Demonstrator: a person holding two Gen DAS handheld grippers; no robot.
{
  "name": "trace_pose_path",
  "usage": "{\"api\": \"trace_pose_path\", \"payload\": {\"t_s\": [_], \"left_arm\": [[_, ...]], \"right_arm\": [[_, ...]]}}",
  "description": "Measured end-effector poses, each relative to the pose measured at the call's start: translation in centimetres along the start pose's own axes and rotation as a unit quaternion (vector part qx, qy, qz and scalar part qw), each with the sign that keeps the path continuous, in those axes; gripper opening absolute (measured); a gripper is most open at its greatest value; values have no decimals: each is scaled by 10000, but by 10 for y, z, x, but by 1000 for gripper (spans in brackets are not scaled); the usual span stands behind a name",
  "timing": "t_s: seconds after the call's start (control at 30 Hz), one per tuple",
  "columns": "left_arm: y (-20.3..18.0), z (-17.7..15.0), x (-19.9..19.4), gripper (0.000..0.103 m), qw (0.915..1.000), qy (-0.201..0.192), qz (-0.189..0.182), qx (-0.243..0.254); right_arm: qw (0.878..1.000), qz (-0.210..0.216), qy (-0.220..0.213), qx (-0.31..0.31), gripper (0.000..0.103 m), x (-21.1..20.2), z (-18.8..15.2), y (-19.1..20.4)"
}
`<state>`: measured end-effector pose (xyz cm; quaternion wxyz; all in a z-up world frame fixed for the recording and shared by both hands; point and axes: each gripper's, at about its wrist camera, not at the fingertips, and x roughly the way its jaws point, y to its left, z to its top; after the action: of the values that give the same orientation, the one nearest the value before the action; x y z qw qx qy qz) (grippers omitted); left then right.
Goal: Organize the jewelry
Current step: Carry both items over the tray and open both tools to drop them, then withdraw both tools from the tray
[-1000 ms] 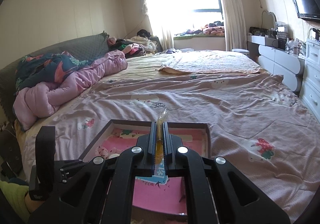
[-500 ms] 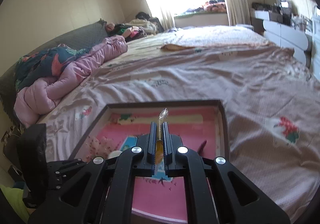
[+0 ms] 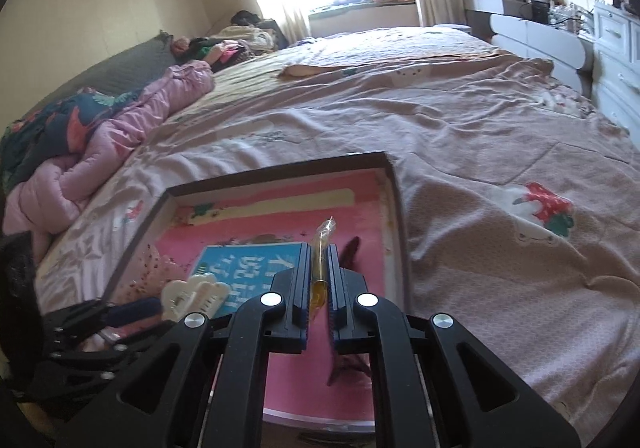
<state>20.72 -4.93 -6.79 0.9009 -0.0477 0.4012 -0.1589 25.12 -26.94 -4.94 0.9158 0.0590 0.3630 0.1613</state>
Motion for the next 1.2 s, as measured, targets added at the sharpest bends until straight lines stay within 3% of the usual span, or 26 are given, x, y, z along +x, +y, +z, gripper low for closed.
{"api": "trace_pose_path", "payload": {"t_s": [0.23, 0.37, 0.47, 0.53, 0.63, 0.87, 1.2], "left_arm": [[-1, 0, -20, 43, 9999, -149, 39, 49], [-1, 0, -34, 47, 9995, -291, 63, 87], [-4, -1, -45, 47, 9993, -349, 61, 109], [-3, -1, -50, 48, 9992, -393, 50, 92], [-3, 0, -59, 52, 9989, -462, 57, 43], [-1, 1, -85, 62, 9971, -749, 72, -65], [-7, -2, -115, 82, 9941, -1066, 200, -100]], "right_arm": [[9998, -185, -53, 87, 15, -8, -6, -6], [9996, -209, -153, 70, 30, -17, -8, -4], [9994, -218, -262, 0, 36, -26, -7, 1], [9991, -229, -365, -44, 46, -34, -7, 4], [9979, -257, -575, -159, 54, -50, -7, 11], [9914, -413, -1195, -338, 85, -93, -10, 25], [9845, -234, -1657, -527, 94, -140, -14, 42]]}}
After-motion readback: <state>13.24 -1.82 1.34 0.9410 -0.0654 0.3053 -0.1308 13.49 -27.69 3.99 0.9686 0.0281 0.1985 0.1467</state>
